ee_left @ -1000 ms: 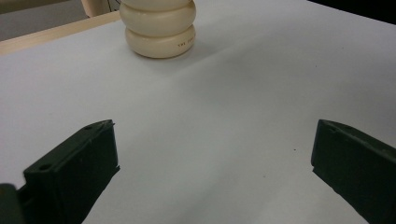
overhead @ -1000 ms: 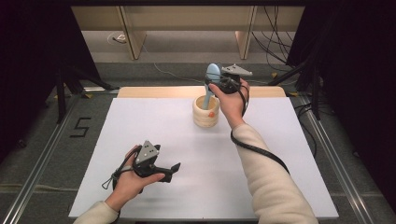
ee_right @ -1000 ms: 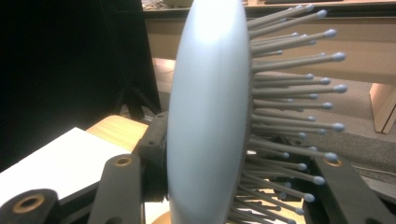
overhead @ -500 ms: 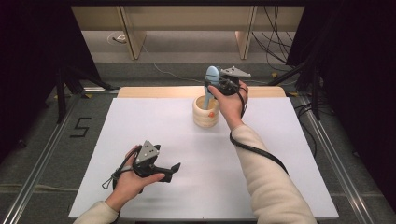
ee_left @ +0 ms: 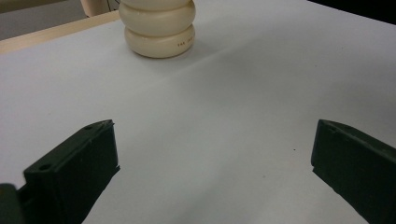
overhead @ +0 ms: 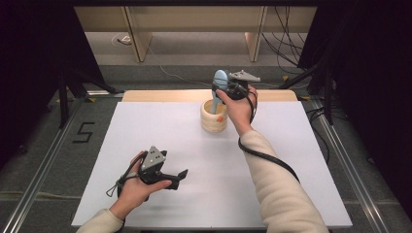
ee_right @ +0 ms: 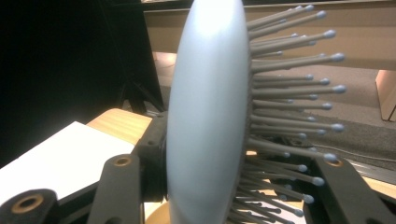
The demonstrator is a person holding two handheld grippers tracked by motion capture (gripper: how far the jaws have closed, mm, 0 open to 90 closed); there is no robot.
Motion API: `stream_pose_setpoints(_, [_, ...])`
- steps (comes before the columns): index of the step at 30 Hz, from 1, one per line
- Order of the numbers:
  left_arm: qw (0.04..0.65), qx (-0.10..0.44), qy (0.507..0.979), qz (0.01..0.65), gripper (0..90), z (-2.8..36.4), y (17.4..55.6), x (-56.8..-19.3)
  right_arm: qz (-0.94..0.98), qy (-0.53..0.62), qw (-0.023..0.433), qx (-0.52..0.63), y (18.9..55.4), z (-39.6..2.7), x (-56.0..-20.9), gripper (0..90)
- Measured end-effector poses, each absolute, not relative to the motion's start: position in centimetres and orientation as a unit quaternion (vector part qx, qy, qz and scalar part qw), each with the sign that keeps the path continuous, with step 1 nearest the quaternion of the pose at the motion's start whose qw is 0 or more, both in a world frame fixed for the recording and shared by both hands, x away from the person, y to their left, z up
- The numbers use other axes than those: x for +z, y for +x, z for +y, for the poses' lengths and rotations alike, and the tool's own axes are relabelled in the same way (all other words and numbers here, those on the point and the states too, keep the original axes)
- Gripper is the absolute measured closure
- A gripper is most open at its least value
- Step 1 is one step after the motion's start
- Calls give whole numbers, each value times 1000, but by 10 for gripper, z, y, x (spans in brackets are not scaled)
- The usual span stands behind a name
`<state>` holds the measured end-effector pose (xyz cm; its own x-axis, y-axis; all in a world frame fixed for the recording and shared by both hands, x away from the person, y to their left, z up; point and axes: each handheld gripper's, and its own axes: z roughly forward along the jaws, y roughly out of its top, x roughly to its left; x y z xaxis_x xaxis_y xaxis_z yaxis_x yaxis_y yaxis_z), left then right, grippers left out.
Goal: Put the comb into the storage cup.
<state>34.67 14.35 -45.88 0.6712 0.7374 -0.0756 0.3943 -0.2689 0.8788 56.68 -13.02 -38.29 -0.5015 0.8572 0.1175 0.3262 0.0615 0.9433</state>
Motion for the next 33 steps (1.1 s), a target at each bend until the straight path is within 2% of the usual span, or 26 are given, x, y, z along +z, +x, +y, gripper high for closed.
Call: stream_pose_setpoints(33, [482, 176, 777, 364, 2, 143, 347, -459, 681, 452, 226, 531, 570, -133, -397, 489])
